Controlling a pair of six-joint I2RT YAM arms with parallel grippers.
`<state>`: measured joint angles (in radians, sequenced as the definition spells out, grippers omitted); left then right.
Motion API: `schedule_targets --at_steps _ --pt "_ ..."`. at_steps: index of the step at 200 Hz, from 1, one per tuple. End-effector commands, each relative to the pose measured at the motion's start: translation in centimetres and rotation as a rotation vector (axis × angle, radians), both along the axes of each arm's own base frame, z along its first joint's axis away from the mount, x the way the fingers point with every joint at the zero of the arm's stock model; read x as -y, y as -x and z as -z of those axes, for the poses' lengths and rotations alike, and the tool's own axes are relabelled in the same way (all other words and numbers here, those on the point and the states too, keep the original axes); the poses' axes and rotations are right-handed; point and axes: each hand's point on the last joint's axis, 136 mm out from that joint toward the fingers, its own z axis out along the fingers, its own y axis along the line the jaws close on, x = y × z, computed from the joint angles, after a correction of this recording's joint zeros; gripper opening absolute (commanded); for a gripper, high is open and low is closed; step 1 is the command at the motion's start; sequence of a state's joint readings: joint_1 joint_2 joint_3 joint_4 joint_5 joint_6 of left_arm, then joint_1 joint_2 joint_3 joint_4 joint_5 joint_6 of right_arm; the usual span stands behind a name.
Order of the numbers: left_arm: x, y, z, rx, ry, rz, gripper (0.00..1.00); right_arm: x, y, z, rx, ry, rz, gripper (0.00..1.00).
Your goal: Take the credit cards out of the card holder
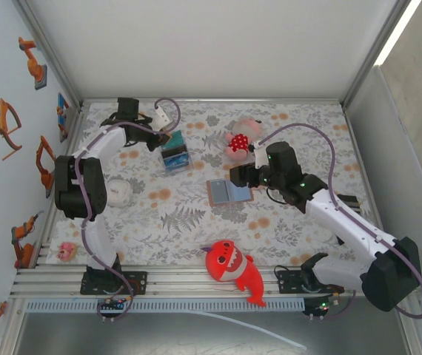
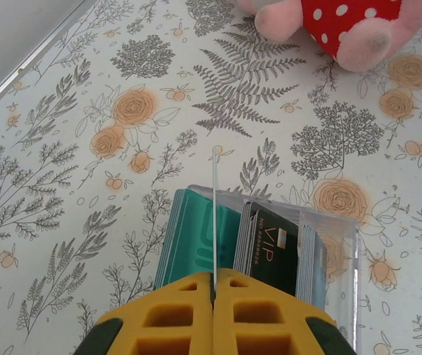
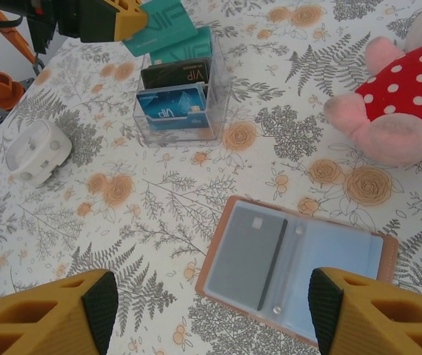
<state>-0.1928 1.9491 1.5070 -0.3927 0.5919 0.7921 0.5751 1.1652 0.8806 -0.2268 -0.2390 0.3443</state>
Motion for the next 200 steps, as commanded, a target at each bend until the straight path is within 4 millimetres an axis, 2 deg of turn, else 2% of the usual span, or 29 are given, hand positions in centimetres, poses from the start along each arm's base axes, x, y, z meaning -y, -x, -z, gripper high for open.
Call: schedule_targets --at_steps 1,106,133,160,200 --pt "-0.2 -0.5 -0.2 0.009 -0.002 0.035 0.00 -0.2 -0.7 -1.8 0.038 -0.022 0.018 0.68" --pt "-0.3 -0.7 2.3 -0.054 -0.028 0.064 0.00 -0.3 -0.9 -1.7 0.029 -0.011 0.021 0.68" --pt "-0.3 -0.8 2.7 -0.074 -0.028 0.058 0.08 -0.3 -0.9 -1.5 0.024 -0.010 0.018 0.68" --pt "-0.2 -0.7 2.1 -0.071 -0.021 0.054 0.19 -0.3 -0.8 -1.3 0.018 -0.006 0.018 0.68" --pt "-0.1 -0.4 -0.2 -0.031 -0.006 0.043 0.21 -0.2 -0.8 -0.9 0.007 0.004 0.022 0.68"
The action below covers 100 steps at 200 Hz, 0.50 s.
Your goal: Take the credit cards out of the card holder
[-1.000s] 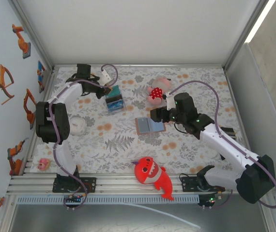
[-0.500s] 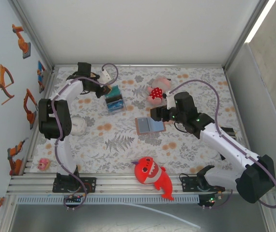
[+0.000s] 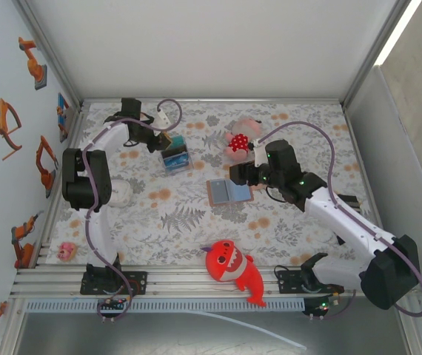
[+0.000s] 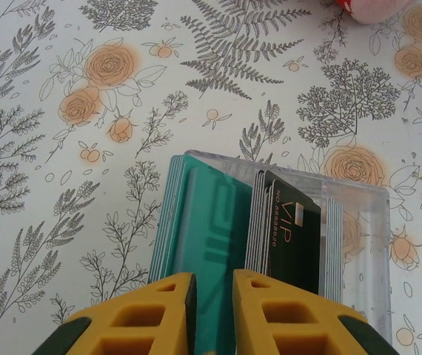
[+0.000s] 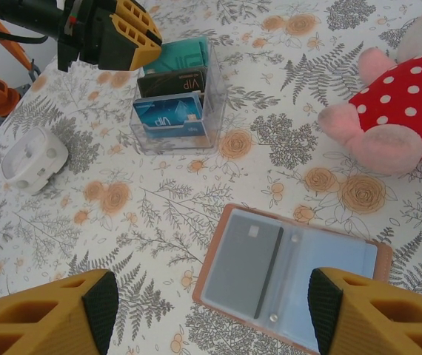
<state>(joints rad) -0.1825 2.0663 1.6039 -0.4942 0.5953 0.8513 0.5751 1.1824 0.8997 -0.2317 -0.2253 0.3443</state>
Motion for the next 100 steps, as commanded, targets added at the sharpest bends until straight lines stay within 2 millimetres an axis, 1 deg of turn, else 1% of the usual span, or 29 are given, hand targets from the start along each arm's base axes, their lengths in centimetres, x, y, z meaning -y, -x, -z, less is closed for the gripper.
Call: schedule_targets --at_steps 1,21,42,50,64,73,87,92,100 --pt "0.2 0.2 -3.4 0.051 0.035 0.010 0.21 -0.1 -0.3 -0.7 0.005 -0.004 0.011 0.68" --pt "0.3 0.7 -5.0 0.081 0.048 0.001 0.22 0.2 -0.4 -0.4 -0.006 0.012 0.029 0.65" --pt "0.4 1.5 -7.1 0.120 0.076 -0.022 0.23 0.6 -0.5 0.7 -0.037 0.048 0.058 0.60" --pt "0.5 1.9 -7.9 0.136 0.090 -0.042 0.34 0.7 -0.5 1.2 -0.051 0.065 0.063 0.59" --pt "0.5 2.8 -9.2 0.163 0.126 -0.082 0.46 0.7 -0.4 2.1 -0.069 0.105 0.071 0.58" --pt "0.6 3.4 -10.0 0.181 0.151 -0.116 0.56 0.6 -0.3 2.8 -0.080 0.140 0.075 0.57" --pt "0.6 4.5 -10.8 0.205 0.177 -0.173 0.77 0.5 -0.2 3.8 -0.095 0.206 0.079 0.55" --pt "0.6 4.8 -11.3 0.223 0.187 -0.195 0.84 0.3 -0.1 4.2 -0.101 0.234 0.076 0.55" --pt "0.5 5.5 -11.4 0.240 0.191 -0.233 0.95 0.1 0.0 4.7 -0.107 0.275 0.072 0.54"
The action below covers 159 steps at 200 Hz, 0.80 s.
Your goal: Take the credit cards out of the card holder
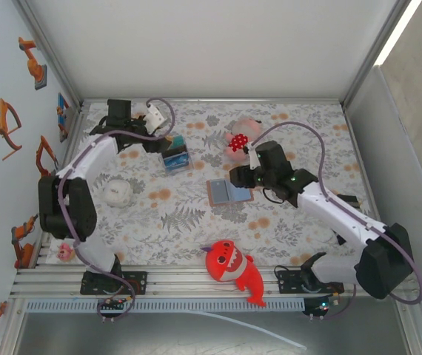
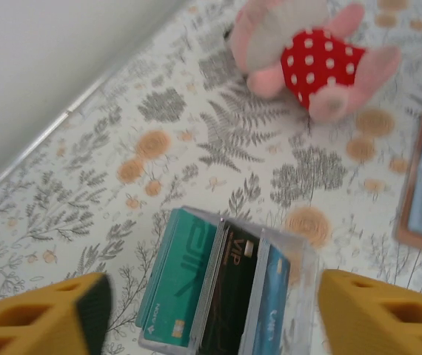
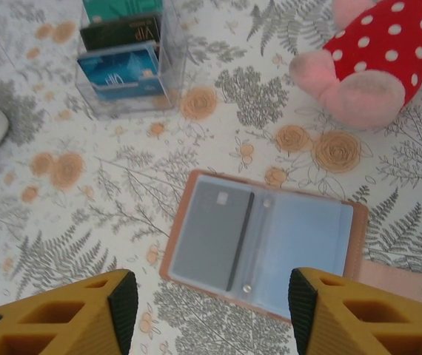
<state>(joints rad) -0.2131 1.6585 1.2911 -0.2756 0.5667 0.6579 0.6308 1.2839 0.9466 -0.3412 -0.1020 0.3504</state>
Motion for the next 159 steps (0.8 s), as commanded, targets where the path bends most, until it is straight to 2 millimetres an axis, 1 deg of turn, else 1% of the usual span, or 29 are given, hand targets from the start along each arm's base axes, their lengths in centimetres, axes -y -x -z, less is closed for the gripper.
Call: schedule_targets --at_steps 1,3,8,32,54,70,86,113,140,159 --pt "0.4 0.9 -2.1 0.052 0.084 -0.118 0.97 0.0 0.1 1.0 -0.016 0.127 0.021 0.54" --pt "0.4 1.1 -2.2 0.058 0.085 -0.128 1.00 0.0 0.1 1.1 -0.016 0.137 0.021 0.54" --pt "0.3 1.5 -2.2 0.070 0.088 -0.158 0.97 -0.2 0.2 1.5 -0.023 0.164 0.018 0.54" --pt "-0.3 3.6 -3.1 0.125 0.117 -0.278 0.97 -1.3 0.6 3.3 -0.064 0.241 -0.011 0.54" --pt "-2.2 5.0 -4.3 0.126 0.203 -0.436 0.97 -2.6 1.0 4.7 -0.090 0.286 -0.045 0.54" --pt "-3.6 6.0 -4.6 0.115 0.300 -0.546 0.97 -3.5 1.1 5.8 -0.109 0.315 -0.066 0.53" --pt "-4.8 7.0 -4.1 0.084 0.361 -0.629 0.97 -4.2 1.1 6.9 -0.128 0.345 -0.087 0.50" --pt "-6.4 8.2 -2.7 0.025 0.405 -0.742 0.97 -5.3 1.2 9.0 -0.166 0.404 -0.116 0.50" --pt "-6.9 9.1 -1.6 -0.031 0.416 -0.788 0.97 -5.6 0.9 10.6 -0.196 0.446 -0.120 0.52" --pt "-7.1 9.4 -1.0 -0.052 0.411 -0.804 0.97 -6.0 0.7 11.3 -0.210 0.451 -0.126 0.53"
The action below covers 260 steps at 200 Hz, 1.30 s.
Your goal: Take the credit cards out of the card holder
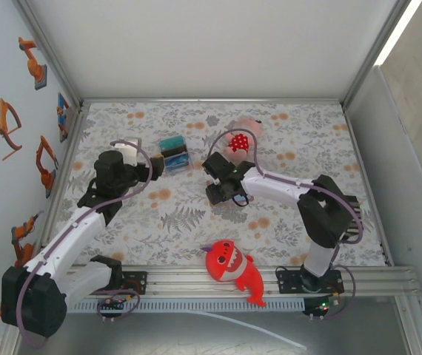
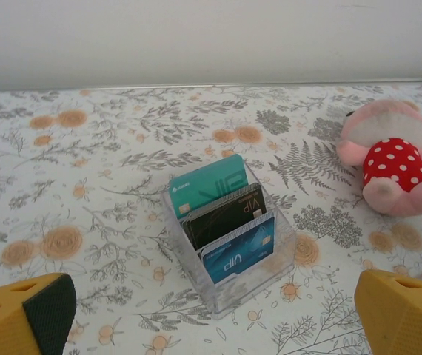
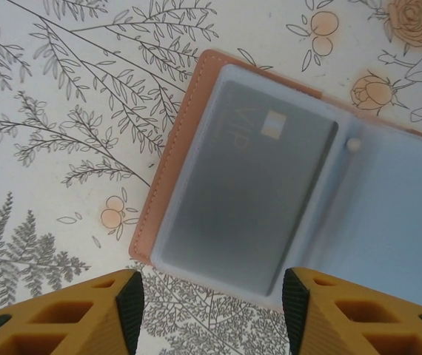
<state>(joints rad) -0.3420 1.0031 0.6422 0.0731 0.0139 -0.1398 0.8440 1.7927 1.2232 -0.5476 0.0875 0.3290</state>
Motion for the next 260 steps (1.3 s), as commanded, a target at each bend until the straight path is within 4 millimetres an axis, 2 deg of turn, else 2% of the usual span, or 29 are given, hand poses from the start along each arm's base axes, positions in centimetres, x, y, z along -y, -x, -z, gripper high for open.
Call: schedule_targets --at_steps 1,42,106,137,163,240,260 --pt "-0.7 0.4 0.6 -0.042 0.055 -0.065 0.97 -0.2 -0.3 0.1 -0.001 0.031 -0.008 0.53" --pt "-0.9 0.2 1.5 -0.083 0.056 -0.093 0.97 -0.7 -0.6 1.3 -0.022 0.042 -0.010 0.53" --pt "-1.1 0.2 1.8 -0.104 0.053 -0.106 0.97 -1.1 -0.7 2.8 -0.055 0.052 -0.006 0.54" --pt "-1.1 0.2 2.0 -0.108 0.049 -0.107 0.97 -0.6 -0.7 3.5 -0.067 0.062 0.004 0.53" --pt "-1.1 0.3 2.2 -0.117 0.049 -0.105 0.97 -0.1 -0.7 4.0 -0.080 0.045 0.018 0.48" --pt "-0.8 0.4 2.2 -0.126 0.055 -0.090 0.97 0.7 -0.4 5.7 -0.099 0.081 0.020 0.44" --pt "-0.7 0.4 2.1 -0.124 0.055 -0.087 0.97 0.8 -0.3 6.0 -0.104 0.087 0.021 0.36"
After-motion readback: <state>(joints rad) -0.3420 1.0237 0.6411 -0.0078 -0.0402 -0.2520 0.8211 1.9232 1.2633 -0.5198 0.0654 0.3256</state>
